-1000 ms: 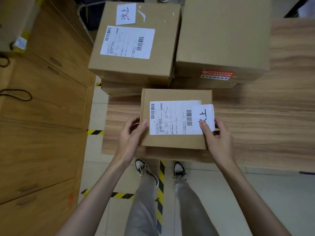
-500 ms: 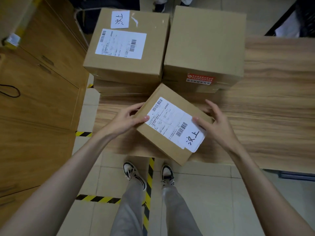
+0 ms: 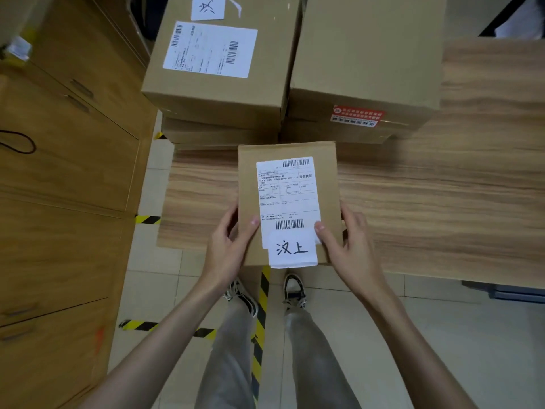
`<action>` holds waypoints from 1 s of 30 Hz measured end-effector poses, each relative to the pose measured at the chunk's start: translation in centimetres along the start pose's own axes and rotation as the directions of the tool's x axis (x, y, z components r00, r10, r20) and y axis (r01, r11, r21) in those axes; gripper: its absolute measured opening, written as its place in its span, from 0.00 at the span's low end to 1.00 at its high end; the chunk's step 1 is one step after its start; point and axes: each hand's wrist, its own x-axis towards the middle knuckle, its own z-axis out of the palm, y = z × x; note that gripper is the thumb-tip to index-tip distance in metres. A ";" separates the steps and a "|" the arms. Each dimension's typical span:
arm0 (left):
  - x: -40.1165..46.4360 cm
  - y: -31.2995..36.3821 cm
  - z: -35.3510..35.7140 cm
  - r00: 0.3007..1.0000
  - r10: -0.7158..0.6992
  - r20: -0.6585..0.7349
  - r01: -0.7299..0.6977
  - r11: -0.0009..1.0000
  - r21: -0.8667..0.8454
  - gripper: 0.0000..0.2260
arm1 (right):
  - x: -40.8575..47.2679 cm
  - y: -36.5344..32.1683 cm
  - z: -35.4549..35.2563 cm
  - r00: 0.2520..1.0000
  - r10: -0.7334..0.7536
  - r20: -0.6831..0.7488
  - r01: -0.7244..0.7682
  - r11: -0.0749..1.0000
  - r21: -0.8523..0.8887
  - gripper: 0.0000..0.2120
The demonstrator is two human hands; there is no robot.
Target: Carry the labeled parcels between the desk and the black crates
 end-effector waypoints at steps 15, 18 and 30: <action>-2.5 3.7 0.4 0.994 0.108 0.017 -0.106 0.990 -0.089 0.21 | -1.8 -3.1 -1.4 0.995 -0.026 -0.095 0.059 0.932 0.357 0.16; -4.5 7.5 0.7 0.982 0.185 0.028 -0.181 0.979 -0.093 0.18 | -3.4 -5.7 -3.9 0.984 -0.067 -0.168 0.124 0.925 0.359 0.15; -8.2 29.5 1.9 0.784 0.620 -0.003 -0.617 0.779 -0.110 0.24 | -3.4 -22.5 -17.8 0.790 -0.379 -0.483 0.522 0.828 0.204 0.20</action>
